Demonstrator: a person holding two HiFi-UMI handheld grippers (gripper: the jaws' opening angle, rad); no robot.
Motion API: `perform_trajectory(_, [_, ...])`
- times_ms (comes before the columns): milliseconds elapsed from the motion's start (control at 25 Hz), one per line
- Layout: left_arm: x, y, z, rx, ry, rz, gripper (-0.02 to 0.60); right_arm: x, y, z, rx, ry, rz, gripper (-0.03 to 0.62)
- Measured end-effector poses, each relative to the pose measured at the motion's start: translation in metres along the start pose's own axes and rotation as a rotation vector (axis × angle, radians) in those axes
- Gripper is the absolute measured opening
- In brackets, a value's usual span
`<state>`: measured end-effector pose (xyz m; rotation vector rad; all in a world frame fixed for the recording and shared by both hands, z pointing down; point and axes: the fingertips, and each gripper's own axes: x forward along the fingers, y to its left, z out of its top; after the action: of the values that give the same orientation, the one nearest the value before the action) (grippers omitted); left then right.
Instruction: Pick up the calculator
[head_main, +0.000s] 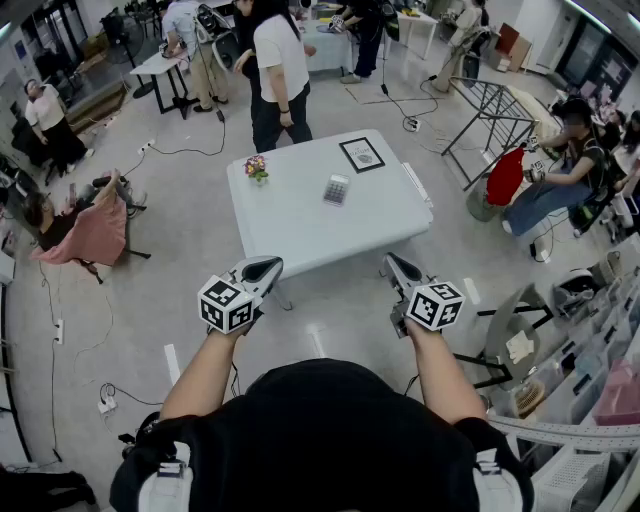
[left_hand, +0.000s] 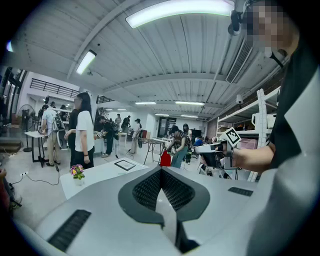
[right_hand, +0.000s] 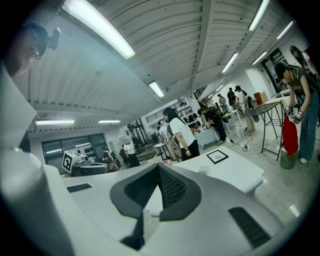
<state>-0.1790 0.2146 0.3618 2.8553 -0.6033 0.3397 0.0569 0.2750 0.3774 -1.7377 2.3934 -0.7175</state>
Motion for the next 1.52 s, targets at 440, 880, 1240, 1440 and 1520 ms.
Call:
perform_trajectory(440, [0.024, -0.013, 0.0, -0.005, 0.007, 0.022, 0.017, -0.009, -0.028, 0.022, -0.035, -0.039, -0.018, 0.008])
perform_trajectory(880, [0.026, -0.013, 0.011, 0.004, 0.004, 0.037, 0.017, -0.003, -0.029, 0.04, -0.095, -0.049, -0.004, 0.124])
perform_trajectory(1240, [0.036, 0.004, 0.007, -0.017, 0.011, 0.025, 0.017, 0.016, -0.034, 0.04, -0.111, -0.027, -0.014, 0.169])
perform_trajectory(1440, [0.049, 0.022, 0.009, -0.022, 0.009, -0.001, 0.017, 0.032, -0.045, 0.037, -0.11, -0.016, -0.047, 0.17])
perform_trajectory(1520, [0.054, 0.033, 0.011, -0.024, 0.01, -0.011, 0.017, 0.042, -0.048, 0.038, -0.104, -0.015, -0.057, 0.17])
